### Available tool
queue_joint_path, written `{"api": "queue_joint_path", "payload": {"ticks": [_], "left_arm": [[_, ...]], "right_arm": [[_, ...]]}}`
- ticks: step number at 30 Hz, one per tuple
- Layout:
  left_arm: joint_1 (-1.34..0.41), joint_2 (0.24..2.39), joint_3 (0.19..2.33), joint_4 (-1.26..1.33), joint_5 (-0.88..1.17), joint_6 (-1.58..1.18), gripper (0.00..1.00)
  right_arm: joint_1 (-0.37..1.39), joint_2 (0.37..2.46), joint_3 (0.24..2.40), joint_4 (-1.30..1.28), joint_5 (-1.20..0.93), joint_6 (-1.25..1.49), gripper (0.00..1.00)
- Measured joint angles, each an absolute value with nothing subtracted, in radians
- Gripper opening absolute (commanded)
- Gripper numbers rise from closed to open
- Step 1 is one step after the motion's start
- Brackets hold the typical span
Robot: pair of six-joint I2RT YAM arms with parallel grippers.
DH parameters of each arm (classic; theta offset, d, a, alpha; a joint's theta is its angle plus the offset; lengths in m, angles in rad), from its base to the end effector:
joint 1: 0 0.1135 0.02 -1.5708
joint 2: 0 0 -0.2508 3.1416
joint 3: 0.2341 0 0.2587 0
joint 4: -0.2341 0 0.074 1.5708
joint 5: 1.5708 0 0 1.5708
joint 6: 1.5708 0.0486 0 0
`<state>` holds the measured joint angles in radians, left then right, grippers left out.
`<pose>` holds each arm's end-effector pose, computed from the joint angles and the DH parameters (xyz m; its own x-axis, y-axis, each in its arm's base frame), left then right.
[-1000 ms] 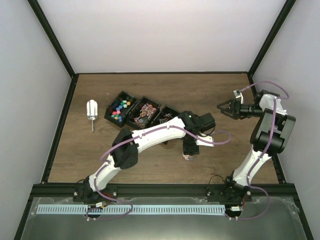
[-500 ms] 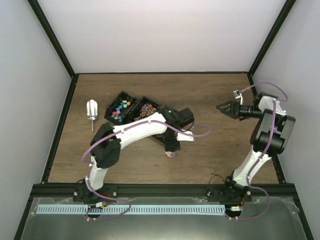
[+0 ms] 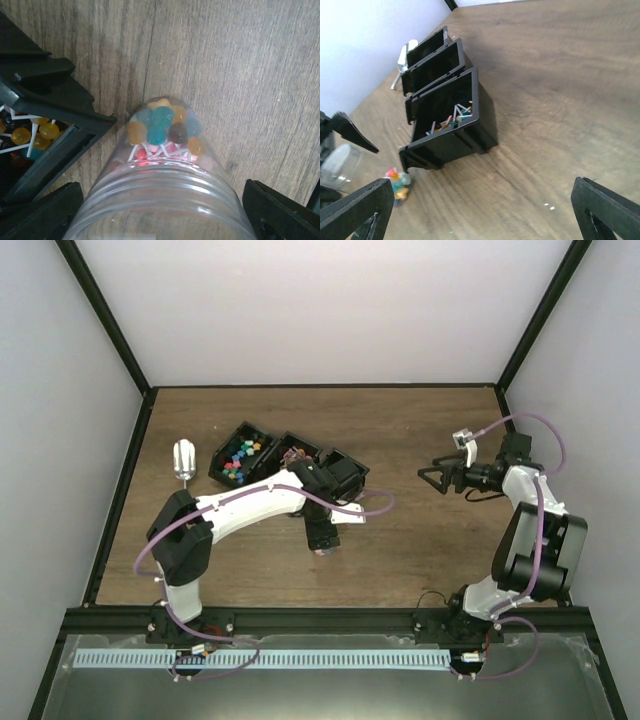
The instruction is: Pack the candies
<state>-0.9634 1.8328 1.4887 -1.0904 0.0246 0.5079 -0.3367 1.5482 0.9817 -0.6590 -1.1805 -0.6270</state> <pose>0.2038 -0.2953 0.2059 -0.0939 0.9870 -0.1306 0.9939 0.1005 0.0448 0.2887 -0.0534 0.1928 -0.6196 -0.0196 -0.7847 -0.6585 0.5569 0.5061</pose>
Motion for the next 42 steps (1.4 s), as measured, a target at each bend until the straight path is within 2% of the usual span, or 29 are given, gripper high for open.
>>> {"api": "queue_joint_path", "payload": {"ticks": [2, 10, 16, 20, 24, 29, 37, 42], "left_arm": [[-0.958, 1.834, 1.488, -1.087, 0.031, 0.501, 1.00], [-0.936, 1.809, 1.489, -1.036, 0.078, 0.499, 1.00], [-0.936, 1.712, 1.485, -0.980, 0.126, 0.502, 1.00], [-0.930, 1.589, 1.427, -0.912, 0.179, 0.503, 1.00], [-0.905, 1.438, 1.329, -0.835, 0.217, 0.495, 1.00], [-0.823, 1.366, 1.290, -0.785, 0.230, 0.465, 1.00], [-0.751, 1.370, 1.281, -0.749, 0.242, 0.453, 1.00], [-0.725, 1.370, 1.281, -0.741, 0.249, 0.450, 1.00]], "right_arm": [[-0.336, 1.501, 0.942, -0.570, -1.167, -0.611, 1.00], [-0.339, 1.422, 0.914, -0.214, -1.114, -0.423, 1.00], [-0.339, 1.498, 1.003, -0.201, -1.271, -0.443, 1.00], [-0.304, 1.488, 0.953, -0.249, -1.353, -0.639, 1.00], [-0.161, 1.357, 0.725, -0.194, -1.411, -0.800, 1.00], [0.060, 1.303, 0.532, -0.026, -1.417, -0.846, 1.00], [0.293, 1.275, 0.384, 0.506, -1.259, -0.460, 1.00], [0.376, 1.221, 0.262, 0.687, -1.093, -0.271, 1.00]]}}
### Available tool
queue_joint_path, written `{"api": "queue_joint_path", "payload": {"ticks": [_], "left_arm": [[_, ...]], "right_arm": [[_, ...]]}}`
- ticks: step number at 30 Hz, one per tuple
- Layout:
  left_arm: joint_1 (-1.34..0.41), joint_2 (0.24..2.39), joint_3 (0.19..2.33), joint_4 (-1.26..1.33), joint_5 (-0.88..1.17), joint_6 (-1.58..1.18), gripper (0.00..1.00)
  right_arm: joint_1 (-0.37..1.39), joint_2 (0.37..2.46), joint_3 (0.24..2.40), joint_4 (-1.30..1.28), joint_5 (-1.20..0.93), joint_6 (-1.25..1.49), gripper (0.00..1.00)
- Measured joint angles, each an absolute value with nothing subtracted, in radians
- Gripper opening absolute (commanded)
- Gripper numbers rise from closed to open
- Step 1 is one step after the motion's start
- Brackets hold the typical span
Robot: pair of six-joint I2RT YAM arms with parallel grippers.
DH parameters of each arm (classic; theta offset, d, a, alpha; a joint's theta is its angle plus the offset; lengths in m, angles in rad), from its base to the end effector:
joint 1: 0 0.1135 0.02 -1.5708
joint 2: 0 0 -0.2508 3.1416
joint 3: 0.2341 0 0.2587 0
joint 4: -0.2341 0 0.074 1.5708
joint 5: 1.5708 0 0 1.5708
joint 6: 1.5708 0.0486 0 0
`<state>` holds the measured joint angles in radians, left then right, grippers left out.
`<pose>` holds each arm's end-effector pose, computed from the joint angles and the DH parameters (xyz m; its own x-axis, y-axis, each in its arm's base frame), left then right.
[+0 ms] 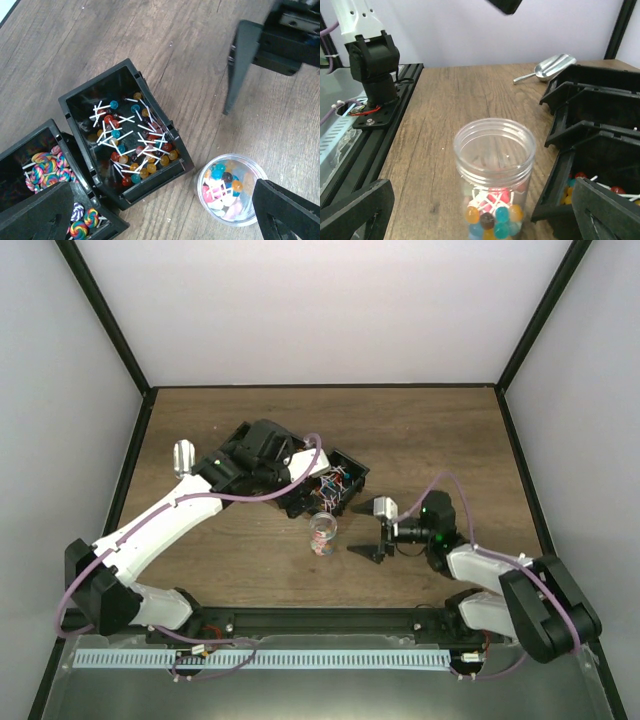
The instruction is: Pack the candies
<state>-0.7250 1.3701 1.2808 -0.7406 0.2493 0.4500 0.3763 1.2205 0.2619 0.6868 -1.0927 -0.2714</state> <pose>0.2224 -0.2130 0.3072 -0.1636 0.7081 -0.6869 0.9311 0.3409 0.1297 0.1892 0.1212 0.1517 0.0180 -0.1255 -0.9919 -0.9961 0.0830 -0.0286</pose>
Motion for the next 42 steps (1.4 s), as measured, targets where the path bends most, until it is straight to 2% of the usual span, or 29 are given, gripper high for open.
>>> {"api": "queue_joint_path", "payload": {"ticks": [7, 15, 21, 32, 42], "left_arm": [[-0.704, 1.372, 1.281, -0.723, 0.274, 0.448, 1.00], [-0.704, 1.374, 1.280, -0.770, 0.383, 0.503, 1.00], [-0.709, 1.374, 1.281, -0.852, 0.405, 0.553, 0.97], [-0.807, 1.453, 1.285, -0.968, 0.345, 0.592, 0.93], [-0.849, 1.536, 1.291, -0.955, 0.265, 0.531, 0.91]], "right_arm": [[0.526, 1.194, 0.099, 0.862, -0.913, -0.197, 1.00], [0.581, 1.531, 0.096, 1.210, -0.757, -0.128, 1.00], [0.585, 1.670, 0.108, 1.394, -0.712, -0.114, 0.98], [0.599, 1.839, 0.172, 1.521, -0.728, -0.150, 0.93], [0.606, 1.942, 0.211, 1.536, -0.721, -0.140, 0.91]]}}
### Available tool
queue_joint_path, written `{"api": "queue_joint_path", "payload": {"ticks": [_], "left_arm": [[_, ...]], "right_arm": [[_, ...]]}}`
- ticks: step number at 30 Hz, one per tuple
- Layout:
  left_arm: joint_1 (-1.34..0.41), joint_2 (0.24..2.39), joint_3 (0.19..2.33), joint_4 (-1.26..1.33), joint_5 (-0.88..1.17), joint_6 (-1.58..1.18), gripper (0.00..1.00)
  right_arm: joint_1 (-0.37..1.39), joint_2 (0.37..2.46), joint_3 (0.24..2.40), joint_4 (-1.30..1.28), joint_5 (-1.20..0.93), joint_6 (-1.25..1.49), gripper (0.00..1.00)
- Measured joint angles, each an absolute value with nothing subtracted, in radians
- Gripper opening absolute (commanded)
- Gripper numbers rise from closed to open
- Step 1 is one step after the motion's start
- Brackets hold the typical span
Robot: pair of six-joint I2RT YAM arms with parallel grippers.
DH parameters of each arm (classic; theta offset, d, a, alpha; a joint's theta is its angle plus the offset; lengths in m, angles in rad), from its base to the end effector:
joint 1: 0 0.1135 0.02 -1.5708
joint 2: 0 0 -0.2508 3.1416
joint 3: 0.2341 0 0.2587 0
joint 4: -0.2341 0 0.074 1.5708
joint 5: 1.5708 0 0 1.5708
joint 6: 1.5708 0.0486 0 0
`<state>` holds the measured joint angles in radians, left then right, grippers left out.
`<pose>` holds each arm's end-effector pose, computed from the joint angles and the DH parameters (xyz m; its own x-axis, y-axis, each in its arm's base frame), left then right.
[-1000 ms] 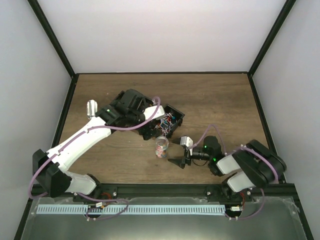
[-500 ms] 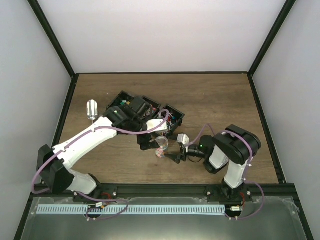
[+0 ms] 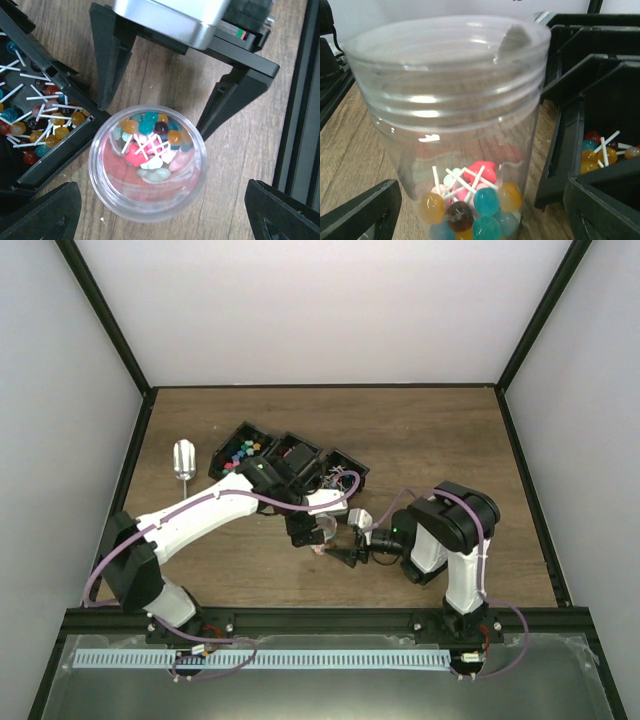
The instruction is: Pack the candies
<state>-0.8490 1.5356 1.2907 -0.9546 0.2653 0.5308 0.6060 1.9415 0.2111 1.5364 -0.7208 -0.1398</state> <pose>0.1977 -0.2439 0.2487 -0.1325 0.8899 -0.4366 0.9906 0.1342 -0.0270 0.1778 0.1622 0.0680 -0.0231 -0.1434 -0.9894 -0.9729 0.2309 -0.0107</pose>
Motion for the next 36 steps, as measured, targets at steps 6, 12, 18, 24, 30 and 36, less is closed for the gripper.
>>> {"api": "queue_joint_path", "payload": {"ticks": [6, 12, 18, 24, 30, 36], "left_arm": [[-0.852, 1.588, 1.312, -0.949, 0.248, 0.500, 0.91], [-0.852, 1.608, 1.337, -0.948, 0.248, 0.479, 0.91], [-0.852, 1.611, 1.340, -0.954, 0.247, 0.475, 0.90], [-0.852, 1.611, 1.340, -0.959, 0.247, 0.479, 0.89], [-0.852, 1.618, 1.350, -0.962, 0.244, 0.474, 0.88], [-0.852, 1.632, 1.361, -0.958, 0.215, 0.463, 0.85]], "right_arm": [[0.613, 1.977, 0.221, 1.536, -0.709, -0.134, 0.94], [0.628, 1.991, 0.248, 1.536, -0.701, -0.128, 0.92], [0.645, 2.015, 0.269, 1.537, -0.685, -0.117, 0.87], [0.645, 2.032, 0.281, 1.538, -0.672, -0.114, 0.83], [0.646, 2.034, 0.284, 1.538, -0.663, -0.117, 0.79], [0.648, 2.034, 0.268, 1.538, -0.662, -0.140, 0.75]]}}
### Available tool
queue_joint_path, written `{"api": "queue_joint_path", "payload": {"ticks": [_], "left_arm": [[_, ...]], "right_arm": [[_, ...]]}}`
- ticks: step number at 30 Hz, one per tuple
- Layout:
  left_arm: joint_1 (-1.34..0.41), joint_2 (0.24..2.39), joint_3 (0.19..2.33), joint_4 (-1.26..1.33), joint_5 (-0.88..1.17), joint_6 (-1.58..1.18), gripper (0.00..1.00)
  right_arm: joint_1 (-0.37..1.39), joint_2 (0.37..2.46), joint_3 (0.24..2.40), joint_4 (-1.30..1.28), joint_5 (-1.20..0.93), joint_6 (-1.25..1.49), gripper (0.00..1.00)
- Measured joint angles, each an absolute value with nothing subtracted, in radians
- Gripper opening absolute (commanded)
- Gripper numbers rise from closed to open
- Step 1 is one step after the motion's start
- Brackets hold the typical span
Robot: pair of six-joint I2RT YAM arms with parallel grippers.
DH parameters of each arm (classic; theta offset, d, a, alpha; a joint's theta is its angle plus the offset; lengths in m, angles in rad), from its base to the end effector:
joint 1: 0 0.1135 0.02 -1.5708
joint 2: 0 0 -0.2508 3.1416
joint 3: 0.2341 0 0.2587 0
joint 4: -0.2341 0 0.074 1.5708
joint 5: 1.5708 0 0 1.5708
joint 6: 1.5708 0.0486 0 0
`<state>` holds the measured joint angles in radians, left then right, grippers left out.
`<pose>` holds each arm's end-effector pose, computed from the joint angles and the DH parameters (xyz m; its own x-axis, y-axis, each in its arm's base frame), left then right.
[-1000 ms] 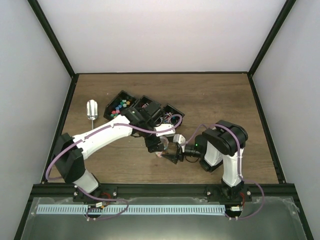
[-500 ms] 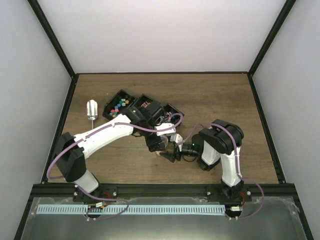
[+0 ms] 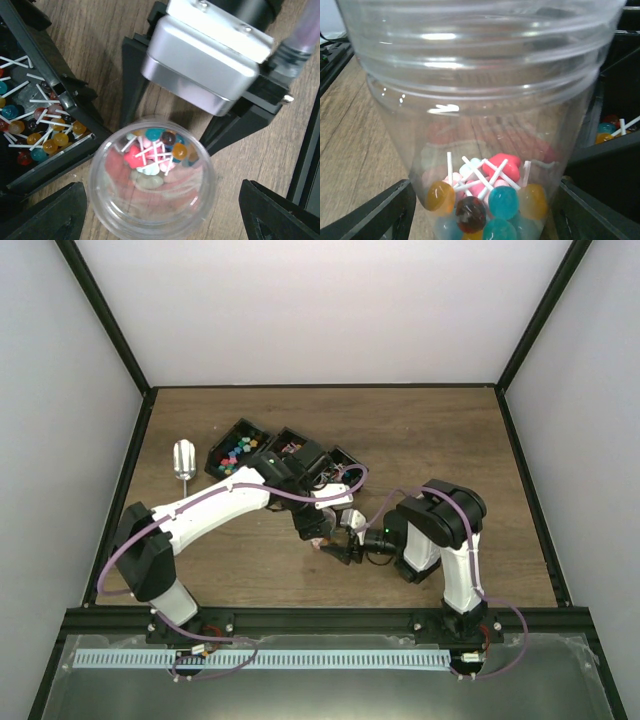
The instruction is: Pack the candies
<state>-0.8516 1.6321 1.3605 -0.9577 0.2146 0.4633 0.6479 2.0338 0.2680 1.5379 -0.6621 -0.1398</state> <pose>0.2126 -0.2585 0.2397 -0.2058 0.8978 -0.3893 0.9770 0.2110 -0.0298 0.1825 0.1756 0.0540 -0.0455 -0.1723 -0.9840 -0.9693 0.2458 0.0018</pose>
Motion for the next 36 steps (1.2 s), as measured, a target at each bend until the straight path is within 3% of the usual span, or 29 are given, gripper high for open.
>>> {"api": "queue_joint_path", "payload": {"ticks": [8, 12, 14, 36], "left_arm": [[-0.852, 1.631, 1.356, -0.955, 0.204, 0.468, 0.85], [-0.853, 1.625, 1.350, -0.955, 0.203, 0.472, 0.85], [-0.853, 1.625, 1.349, -0.955, 0.203, 0.472, 0.85], [-0.830, 1.560, 1.327, -0.971, 0.241, 0.495, 0.89]], "right_arm": [[0.682, 2.033, 0.248, 1.538, -0.676, -0.173, 0.73], [0.690, 2.032, 0.248, 1.538, -0.667, -0.172, 0.85], [0.693, 2.032, 0.248, 1.538, -0.661, -0.170, 0.85], [0.733, 2.043, 0.308, 1.540, -0.638, -0.148, 0.60]]}}
